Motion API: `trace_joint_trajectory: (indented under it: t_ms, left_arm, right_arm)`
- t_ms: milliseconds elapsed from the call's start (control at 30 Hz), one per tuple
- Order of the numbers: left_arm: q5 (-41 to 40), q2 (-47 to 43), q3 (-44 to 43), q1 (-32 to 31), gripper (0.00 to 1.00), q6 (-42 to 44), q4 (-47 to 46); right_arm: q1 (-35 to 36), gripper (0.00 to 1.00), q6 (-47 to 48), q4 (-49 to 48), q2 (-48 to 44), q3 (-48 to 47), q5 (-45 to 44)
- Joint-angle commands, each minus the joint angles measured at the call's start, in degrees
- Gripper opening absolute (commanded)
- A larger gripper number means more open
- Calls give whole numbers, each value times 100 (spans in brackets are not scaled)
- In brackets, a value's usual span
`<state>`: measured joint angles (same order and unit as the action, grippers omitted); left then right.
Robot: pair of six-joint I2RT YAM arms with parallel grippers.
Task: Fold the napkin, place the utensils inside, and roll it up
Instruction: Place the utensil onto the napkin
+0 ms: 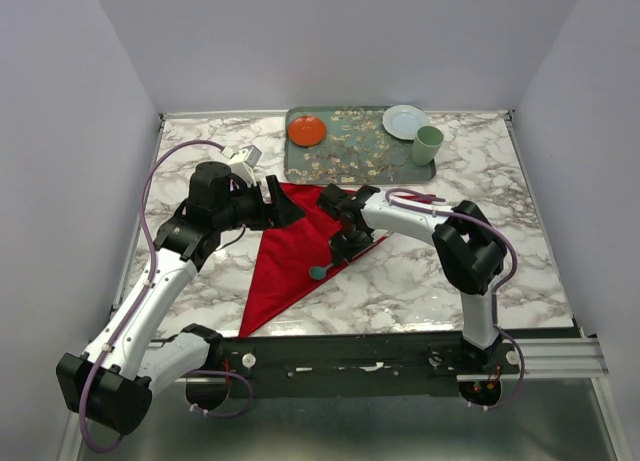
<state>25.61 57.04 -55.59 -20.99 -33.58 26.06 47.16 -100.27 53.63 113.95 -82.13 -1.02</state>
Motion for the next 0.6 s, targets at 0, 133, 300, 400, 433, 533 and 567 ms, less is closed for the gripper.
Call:
trace_joint_trajectory:
  t_ms: [0, 133, 300, 400, 433, 533, 567]
  left_arm:
    - [155, -131, 14, 34, 86, 106, 39]
    - [146, -131, 22, 34, 86, 124, 48]
    - [164, -140, 31, 25, 86, 124, 30]
    - [164, -131, 31, 25, 86, 133, 48]
    - [164, -140, 31, 25, 86, 133, 39]
    - [173, -140, 22, 34, 86, 133, 39]
    - [173, -131, 22, 34, 86, 133, 39]
  right_arm:
    - [66, 1, -186, -10, 197, -22, -162]
    - [74, 1, -186, 43, 259, -102, -162]
    - [83, 1, -204, -28, 294, -93, -144]
    - [83, 1, -221, -45, 303, -49, -127]
    - [92, 1, -230, -63, 312, -32, -101]
    - [101, 1, -247, -72, 329, -14, -83]
    - [101, 1, -248, -54, 338, -5, -83]
